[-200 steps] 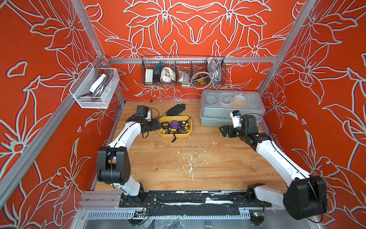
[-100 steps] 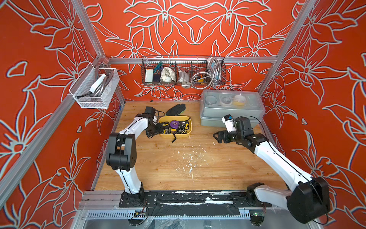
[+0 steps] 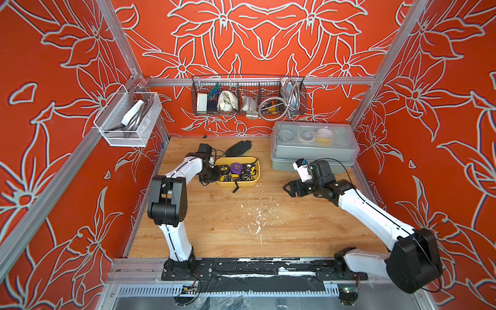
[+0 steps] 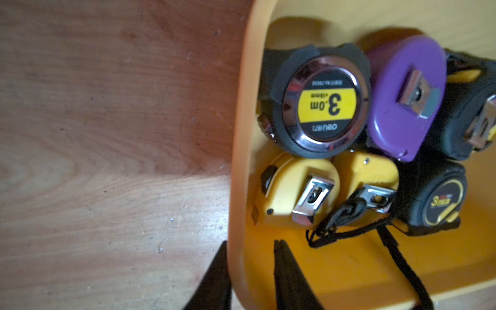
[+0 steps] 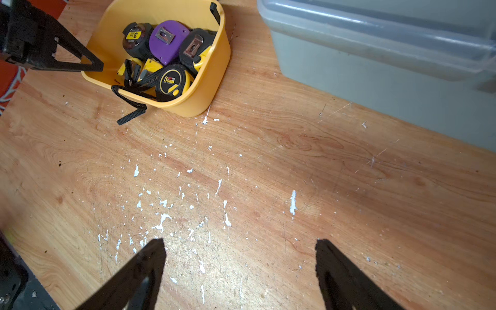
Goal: Take the tape measure out of the storage box
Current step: Move the storage box to the center of the board.
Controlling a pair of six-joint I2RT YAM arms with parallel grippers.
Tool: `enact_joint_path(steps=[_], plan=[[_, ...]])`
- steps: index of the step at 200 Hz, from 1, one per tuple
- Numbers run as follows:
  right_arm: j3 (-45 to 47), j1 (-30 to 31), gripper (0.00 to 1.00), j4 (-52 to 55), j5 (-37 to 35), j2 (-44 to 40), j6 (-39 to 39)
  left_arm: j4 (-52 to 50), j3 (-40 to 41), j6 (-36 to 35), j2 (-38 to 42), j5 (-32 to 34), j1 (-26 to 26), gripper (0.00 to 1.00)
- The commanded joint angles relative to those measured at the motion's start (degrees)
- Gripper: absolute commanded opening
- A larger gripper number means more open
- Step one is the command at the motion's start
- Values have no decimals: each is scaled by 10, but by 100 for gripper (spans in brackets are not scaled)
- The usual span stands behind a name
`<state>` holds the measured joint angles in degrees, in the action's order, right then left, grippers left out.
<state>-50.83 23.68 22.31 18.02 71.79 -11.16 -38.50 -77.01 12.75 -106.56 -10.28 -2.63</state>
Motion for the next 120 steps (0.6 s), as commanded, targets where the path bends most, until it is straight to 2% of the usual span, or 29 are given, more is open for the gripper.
enact_joint_path(steps=[1, 29, 55, 81, 88, 99, 120], plan=[[9, 6, 89, 6, 5, 3, 6, -39, 16, -8, 13, 2, -4, 20], [12, 8, 89, 7, 10, 7, 6, -53, 56, -8, 45, 11, -13, 11], [16, 9, 89, 6, 14, 11, 7, -64, 99, 10, 99, -7, -26, 11], [14, 11, 89, 7, 19, 18, 11, -93, 131, 29, 145, 11, -48, 14], [14, 11, 90, 7, 19, 21, 13, -102, 137, 34, 154, 14, -51, 21], [11, 11, 90, 6, 19, 25, 17, -118, 142, 40, 167, 29, -55, 45], [1, 12, 91, 12, 18, 29, 24, -126, 144, 42, 210, 73, -66, 66]])
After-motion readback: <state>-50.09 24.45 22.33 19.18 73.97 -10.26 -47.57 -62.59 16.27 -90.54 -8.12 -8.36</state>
